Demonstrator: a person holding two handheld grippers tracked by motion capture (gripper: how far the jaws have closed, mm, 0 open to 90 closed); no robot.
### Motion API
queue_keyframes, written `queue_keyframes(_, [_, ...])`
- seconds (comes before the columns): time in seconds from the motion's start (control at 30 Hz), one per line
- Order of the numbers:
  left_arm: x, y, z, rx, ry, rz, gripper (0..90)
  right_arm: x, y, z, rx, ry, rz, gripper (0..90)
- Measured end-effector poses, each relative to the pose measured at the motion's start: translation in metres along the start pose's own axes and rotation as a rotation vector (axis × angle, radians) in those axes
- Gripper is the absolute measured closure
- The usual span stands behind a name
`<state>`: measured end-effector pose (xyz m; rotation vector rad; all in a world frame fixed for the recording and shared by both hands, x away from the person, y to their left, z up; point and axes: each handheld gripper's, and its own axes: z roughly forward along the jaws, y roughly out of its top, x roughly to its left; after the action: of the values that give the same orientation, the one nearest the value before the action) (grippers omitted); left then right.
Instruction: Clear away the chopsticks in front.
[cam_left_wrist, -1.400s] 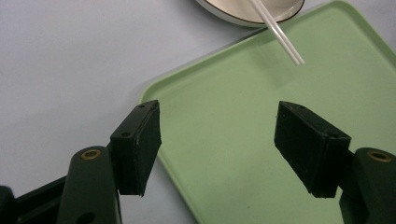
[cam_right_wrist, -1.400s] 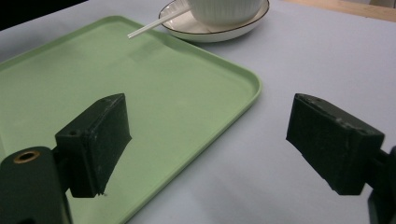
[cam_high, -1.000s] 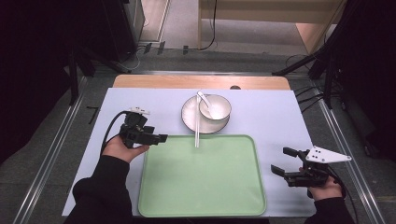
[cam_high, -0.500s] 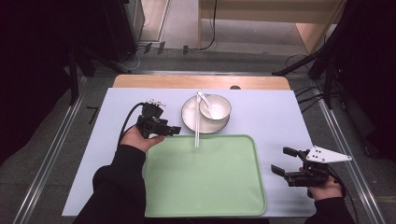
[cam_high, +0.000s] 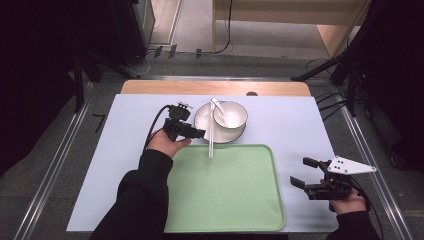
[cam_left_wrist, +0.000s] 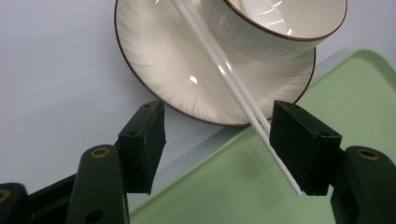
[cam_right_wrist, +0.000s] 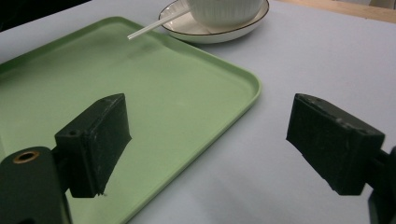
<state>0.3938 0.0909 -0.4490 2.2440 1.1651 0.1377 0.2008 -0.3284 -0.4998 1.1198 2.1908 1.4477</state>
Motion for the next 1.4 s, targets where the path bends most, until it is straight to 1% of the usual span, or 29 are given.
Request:
queue_keyframes(0.03, [-0.003,0.003,0.005,-0.001,0.014,0.011,36.7,0.000,0.000,0.000,0.001,0.001,0.000,13.7])
queue_keyframes(0.07, [-0.003,0.003,0.005,-0.001,0.014,0.011,37.3,0.000,0.000,0.000,0.001,0.001,0.000,13.7])
queue_keyframes(0.1, [-0.005,0.007,0.009,0.004,0.016,0.001,38.2,0.000,0.000,0.000,0.001,0.002,0.000,13.7])
queue_keyframes(0.2, [-0.006,0.010,0.014,0.008,0.021,-0.010,39.4,0.000,0.000,0.000,0.000,0.002,-0.002,13.7])
queue_keyframes(0.23, [-0.007,0.011,0.017,0.008,0.030,-0.015,41.4,0.000,0.000,0.000,-0.001,0.003,-0.002,13.8])
queue_keyframes(0.33, [-0.009,0.012,0.026,0.001,0.039,-0.020,42.3,0.000,0.000,0.000,0.000,0.003,-0.002,13.7])
queue_keyframes(0.37, [-0.010,0.012,0.029,0.005,0.048,-0.018,43.7,0.000,0.000,0.000,0.000,0.003,-0.003,13.7])
queue_keyframes(0.43, [-0.012,0.013,0.035,0.021,0.045,-0.032,46.3,0.000,0.000,0.000,0.000,0.002,-0.001,13.7])
queue_keyframes(0.47, [-0.013,0.013,0.037,0.022,0.055,-0.029,48.7,0.000,0.000,0.000,0.000,0.003,-0.003,13.8])
queue_keyframes(0.5, [-0.014,0.013,0.039,0.022,0.068,-0.026,48.7,0.000,0.000,0.000,0.000,0.003,-0.003,13.8])
queue_keyframes(0.6, [-0.013,0.013,0.045,0.042,0.082,-0.036,51.2,0.000,0.000,0.000,0.001,0.004,-0.003,13.7])
queue_keyframes(0.67, [-0.011,0.013,0.048,0.050,0.083,-0.039,53.3,0.000,0.000,0.000,0.000,0.004,-0.004,13.8])
queue_keyframes(0.7, [-0.011,0.013,0.049,0.046,0.083,-0.043,55.6,0.000,0.000,0.000,-0.001,0.004,-0.004,13.7])
queue_keyframes(0.73, [-0.010,0.013,0.050,0.048,0.080,-0.047,55.6,0.000,0.000,0.000,-0.001,0.004,-0.004,13.7])
queue_keyframes(0.77, [-0.009,0.013,0.052,0.045,0.080,-0.059,57.6,0.000,0.000,0.000,-0.002,0.005,-0.005,13.7])
queue_keyframes(0.8, [-0.008,0.013,0.054,0.039,0.082,-0.072,62.9,0.000,0.000,0.000,-0.002,0.006,-0.007,13.7])
queue_keyframes(0.83, [-0.008,0.013,0.054,0.039,0.082,-0.072,66.1,0.000,0.000,0.000,-0.002,0.006,-0.007,13.7])
queue_keyframes(0.87, [-0.007,0.014,0.055,0.031,0.081,-0.089,66.1,0.000,0.000,0.000,-0.002,0.005,-0.008,13.8])
queue_keyframes(0.93, [-0.003,0.014,0.058,0.032,0.080,-0.126,68.9,0.000,0.000,0.000,-0.002,0.007,-0.008,13.8])
queue_keyframes(1.0, [0.000,0.015,0.061,0.034,0.077,-0.152,71.8,-0.001,0.000,0.000,-0.001,0.008,-0.003,13.8])
queue_keyframes(1.03, [0.001,0.015,0.062,0.032,0.083,-0.160,71.8,-0.001,0.000,0.000,-0.001,0.008,-0.003,13.8])
queue_keyframes(1.07, [0.003,0.014,0.063,0.033,0.099,-0.164,75.3,-0.001,0.000,-0.001,-0.002,0.005,0.000,13.8])
queue_keyframes(1.1, [0.003,0.014,0.063,0.033,0.099,-0.164,77.2,-0.001,0.000,-0.001,-0.002,0.005,0.000,13.8])
queue_keyframes(1.13, [0.004,0.014,0.064,0.035,0.100,-0.179,77.2,-0.001,0.000,-0.001,-0.003,0.005,0.000,13.8])
queue_keyframes(1.17, [0.006,0.014,0.064,0.043,0.101,-0.182,79.1,-0.001,0.000,-0.001,-0.004,0.005,0.000,13.8])
queue_keyframes(1.23, [0.007,0.014,0.064,0.039,0.104,-0.201,81.8,-0.001,0.000,-0.001,-0.004,0.005,0.000,13.8])
queue_keyframes(1.27, [0.009,0.014,0.064,0.039,0.107,-0.201,82.3,-0.001,0.000,-0.001,-0.004,0.006,-0.001,13.8])
queue_keyframes(1.33, [0.010,0.014,0.064,0.033,0.112,-0.219,83.5,-0.001,0.000,-0.001,-0.004,0.006,0.000,13.8])
queue_keyframes(1.4, [0.011,0.014,0.063,0.034,0.113,-0.225,84.7,-0.001,0.000,-0.001,-0.004,0.008,-0.002,13.8])
